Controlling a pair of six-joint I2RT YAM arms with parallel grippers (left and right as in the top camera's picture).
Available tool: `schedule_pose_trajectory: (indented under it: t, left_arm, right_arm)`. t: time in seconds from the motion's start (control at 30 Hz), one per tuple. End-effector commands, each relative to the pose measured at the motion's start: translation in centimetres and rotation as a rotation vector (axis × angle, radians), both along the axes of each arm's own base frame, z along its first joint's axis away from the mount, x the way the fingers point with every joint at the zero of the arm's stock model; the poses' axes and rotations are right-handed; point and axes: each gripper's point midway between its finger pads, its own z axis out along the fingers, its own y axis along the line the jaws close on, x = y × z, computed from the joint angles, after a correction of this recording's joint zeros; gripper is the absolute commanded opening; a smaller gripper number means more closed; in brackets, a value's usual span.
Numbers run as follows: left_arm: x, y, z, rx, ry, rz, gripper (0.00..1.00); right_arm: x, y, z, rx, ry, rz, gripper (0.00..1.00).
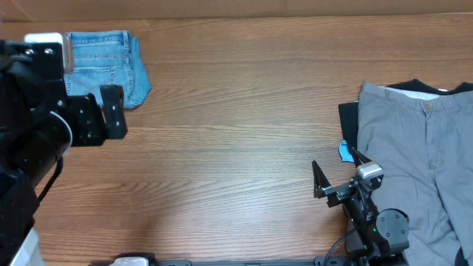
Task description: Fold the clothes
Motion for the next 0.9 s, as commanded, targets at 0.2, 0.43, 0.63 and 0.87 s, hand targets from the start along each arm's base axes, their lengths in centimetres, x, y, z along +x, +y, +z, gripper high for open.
schedule_pose_trajectory:
  t: [0.2, 0.43, 0.63, 0.87]
  left_arm:
    - [1.3, -0.3, -0.2, -0.006, -0.291, -0.01, 1.0]
    - [0.2, 0.3, -6.5, 0.005, -0.379, 0.016, 1.0]
    - [-1.7, 0.3, -11.2, -0.017, -0.476, 0.024, 1.0]
    - [-3.5, 0.4, -16.3, -0.029, -0.619, 0.031, 1.0]
  right_arm:
    - [0.0, 0.0, 0.0, 0.006, -0.009, 0.004, 1.0]
    - [0.0, 0.0, 0.0, 0.006, -0.009, 0.004, 1.0]
    - [0.0, 0.0, 0.0, 0.006, -0.009, 0.004, 1.0]
    - [0.0, 0.0, 0.0, 0.006, -0.009, 0.004, 1.0]
